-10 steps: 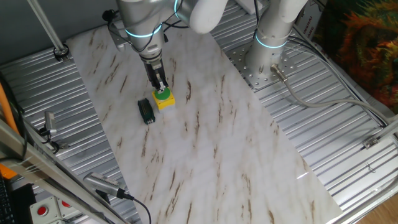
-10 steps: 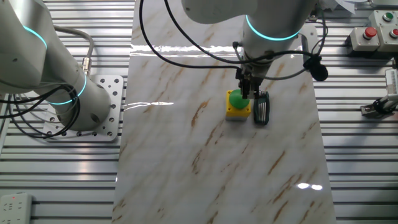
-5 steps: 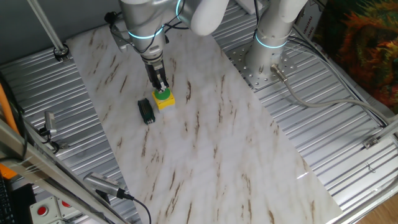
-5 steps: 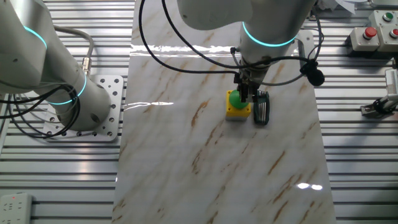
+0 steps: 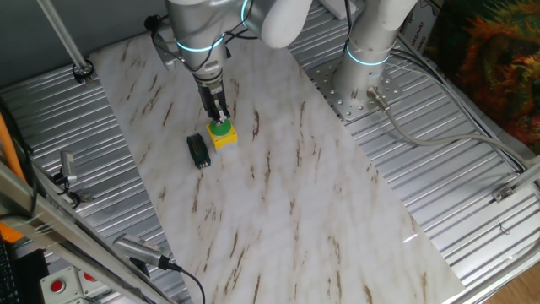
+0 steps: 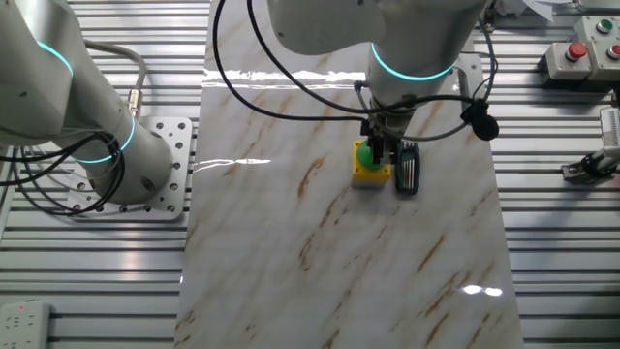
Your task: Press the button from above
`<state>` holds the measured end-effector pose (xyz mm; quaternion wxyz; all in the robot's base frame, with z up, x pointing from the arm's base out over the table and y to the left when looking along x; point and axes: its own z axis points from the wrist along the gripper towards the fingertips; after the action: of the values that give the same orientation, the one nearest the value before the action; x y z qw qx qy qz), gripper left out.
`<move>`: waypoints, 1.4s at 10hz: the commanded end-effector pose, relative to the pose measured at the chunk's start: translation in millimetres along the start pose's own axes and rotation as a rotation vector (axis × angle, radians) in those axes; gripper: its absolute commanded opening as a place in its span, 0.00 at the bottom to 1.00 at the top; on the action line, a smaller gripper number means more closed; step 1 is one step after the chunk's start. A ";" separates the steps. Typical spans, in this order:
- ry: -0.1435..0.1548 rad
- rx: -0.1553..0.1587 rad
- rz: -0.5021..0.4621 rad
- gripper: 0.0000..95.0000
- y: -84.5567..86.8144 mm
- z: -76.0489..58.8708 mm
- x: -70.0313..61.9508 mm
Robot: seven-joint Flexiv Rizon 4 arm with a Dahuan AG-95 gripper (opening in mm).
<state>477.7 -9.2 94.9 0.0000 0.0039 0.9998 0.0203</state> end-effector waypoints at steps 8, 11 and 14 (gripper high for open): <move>-0.015 0.001 -0.007 0.00 -0.8 15.9 0.0; 0.000 -0.004 -0.002 0.00 0.7 -4.9 0.2; 0.013 -0.016 0.003 0.00 4.5 -28.9 1.5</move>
<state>478.8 -5.9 124.8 -0.0080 0.0060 0.9995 0.0296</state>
